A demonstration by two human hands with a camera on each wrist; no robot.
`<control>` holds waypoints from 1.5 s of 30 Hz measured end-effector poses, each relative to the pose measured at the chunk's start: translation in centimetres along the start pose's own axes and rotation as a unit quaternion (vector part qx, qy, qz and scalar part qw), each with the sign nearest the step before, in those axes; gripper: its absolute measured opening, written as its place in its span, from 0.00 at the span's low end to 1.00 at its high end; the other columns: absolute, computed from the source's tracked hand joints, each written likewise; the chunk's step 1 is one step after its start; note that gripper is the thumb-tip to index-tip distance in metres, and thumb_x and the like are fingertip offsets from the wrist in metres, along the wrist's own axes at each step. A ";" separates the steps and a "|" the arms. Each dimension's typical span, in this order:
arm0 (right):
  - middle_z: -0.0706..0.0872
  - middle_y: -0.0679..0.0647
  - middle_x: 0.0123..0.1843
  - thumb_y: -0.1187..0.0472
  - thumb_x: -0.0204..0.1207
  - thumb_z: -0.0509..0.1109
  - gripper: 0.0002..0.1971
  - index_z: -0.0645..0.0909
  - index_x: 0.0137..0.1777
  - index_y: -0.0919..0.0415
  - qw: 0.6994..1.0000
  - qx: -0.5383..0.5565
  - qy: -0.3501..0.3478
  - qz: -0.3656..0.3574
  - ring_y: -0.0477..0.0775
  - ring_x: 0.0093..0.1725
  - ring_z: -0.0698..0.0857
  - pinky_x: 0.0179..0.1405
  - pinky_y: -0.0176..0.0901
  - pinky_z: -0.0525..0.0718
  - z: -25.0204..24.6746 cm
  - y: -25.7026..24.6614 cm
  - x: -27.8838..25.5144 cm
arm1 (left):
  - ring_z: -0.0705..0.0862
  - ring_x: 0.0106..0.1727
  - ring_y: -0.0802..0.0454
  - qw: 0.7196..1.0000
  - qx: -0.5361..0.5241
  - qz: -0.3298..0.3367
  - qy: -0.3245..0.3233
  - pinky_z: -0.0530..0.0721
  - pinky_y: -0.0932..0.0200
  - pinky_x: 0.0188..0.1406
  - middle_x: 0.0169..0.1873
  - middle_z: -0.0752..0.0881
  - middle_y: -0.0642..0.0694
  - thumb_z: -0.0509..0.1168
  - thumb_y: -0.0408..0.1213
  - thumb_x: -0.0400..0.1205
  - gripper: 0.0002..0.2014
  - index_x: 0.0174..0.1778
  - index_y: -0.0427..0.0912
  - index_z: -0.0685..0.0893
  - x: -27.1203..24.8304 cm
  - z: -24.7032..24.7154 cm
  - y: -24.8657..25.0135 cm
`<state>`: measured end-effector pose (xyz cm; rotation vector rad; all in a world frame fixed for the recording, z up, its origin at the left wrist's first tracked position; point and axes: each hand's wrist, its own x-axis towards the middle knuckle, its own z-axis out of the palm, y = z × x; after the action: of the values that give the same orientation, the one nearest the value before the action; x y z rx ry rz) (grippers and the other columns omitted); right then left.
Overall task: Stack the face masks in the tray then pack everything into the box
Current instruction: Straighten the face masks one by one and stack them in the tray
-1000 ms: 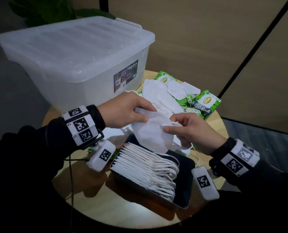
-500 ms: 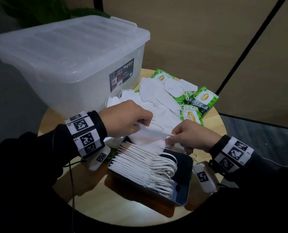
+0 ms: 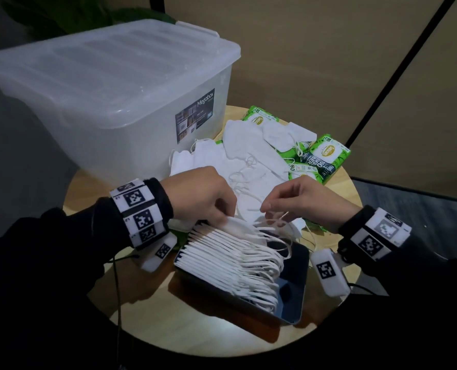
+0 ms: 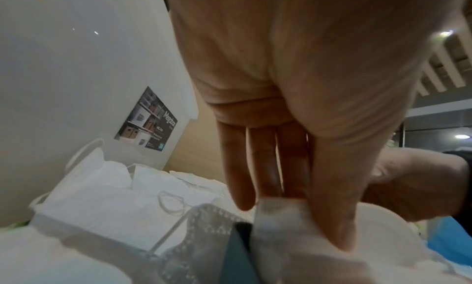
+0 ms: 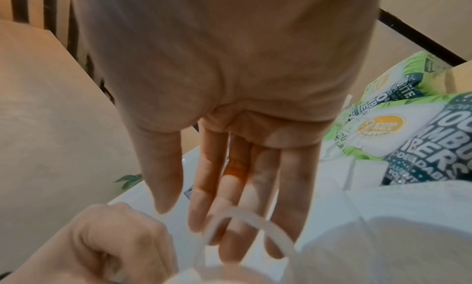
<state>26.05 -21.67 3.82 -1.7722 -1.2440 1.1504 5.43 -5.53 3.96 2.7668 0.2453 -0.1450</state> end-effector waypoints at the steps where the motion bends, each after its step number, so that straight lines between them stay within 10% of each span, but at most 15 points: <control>1: 0.93 0.62 0.42 0.63 0.78 0.79 0.06 0.93 0.49 0.66 1.000 0.002 -0.003 0.000 0.54 0.40 0.88 0.40 0.43 0.88 0.0 0.0 0.1 | 0.85 0.43 0.60 0.999 0.032 0.001 -0.011 0.82 0.60 0.46 0.41 0.92 0.58 0.77 0.46 0.79 0.05 0.49 0.54 0.94 0.2 0.2 0.3; 15: 0.85 0.55 0.28 0.53 0.82 0.75 0.07 0.94 0.51 0.52 0.980 -0.140 -0.128 0.058 0.54 0.28 0.76 0.28 0.41 0.71 1.7 0.3 0.6 | 0.77 0.36 0.58 0.989 0.132 0.027 -0.057 0.75 0.59 0.38 0.34 0.84 0.58 0.73 0.45 0.79 0.03 0.44 0.52 0.91 0.2 -0.1 1.4; 28: 0.76 0.43 0.17 0.47 0.83 0.73 0.21 0.92 0.40 0.66 0.969 -0.208 -0.119 0.064 0.41 0.19 0.72 0.24 0.27 0.67 2.3 -0.6 0.5 | 0.84 0.41 0.62 0.994 0.071 0.017 -0.076 0.84 0.59 0.42 0.40 0.90 0.60 0.76 0.52 0.77 0.08 0.47 0.55 0.93 -0.7 -0.4 0.1; 32: 0.81 0.46 0.21 0.48 0.82 0.75 0.19 0.92 0.33 0.57 0.980 -0.188 -0.060 0.009 0.42 0.24 0.76 0.33 0.35 0.73 2.4 -0.6 0.7 | 0.85 0.49 0.63 0.998 -0.001 0.038 -0.058 0.85 0.57 0.51 0.47 0.89 0.62 0.78 0.63 0.72 0.21 0.56 0.58 0.91 -1.4 -1.2 0.4; 40: 0.95 0.58 0.47 0.60 0.86 0.71 0.12 0.92 0.56 0.68 0.994 -0.032 -0.102 0.024 0.54 0.52 0.94 0.54 0.54 0.93 3.0 -1.2 1.0 | 0.78 0.58 0.54 0.968 0.120 0.057 -0.214 0.80 0.53 0.62 0.60 0.82 0.55 0.76 0.75 0.63 0.43 0.68 0.53 0.77 -2.5 1.5 2.4; 45: 0.94 0.62 0.52 0.59 0.87 0.69 0.12 0.92 0.58 0.65 0.989 -0.046 -0.134 0.033 0.56 0.54 0.93 0.57 0.53 0.92 3.2 -1.2 1.1 | 0.81 0.54 0.53 0.976 0.102 0.046 -0.185 0.80 0.56 0.51 0.56 0.85 0.53 0.78 0.67 0.69 0.34 0.65 0.53 0.78 -2.4 2.0 2.3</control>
<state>22.90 -20.17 3.34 -1.7807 -1.4219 1.4266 3.34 -8.72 3.15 2.8726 0.0037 -0.6870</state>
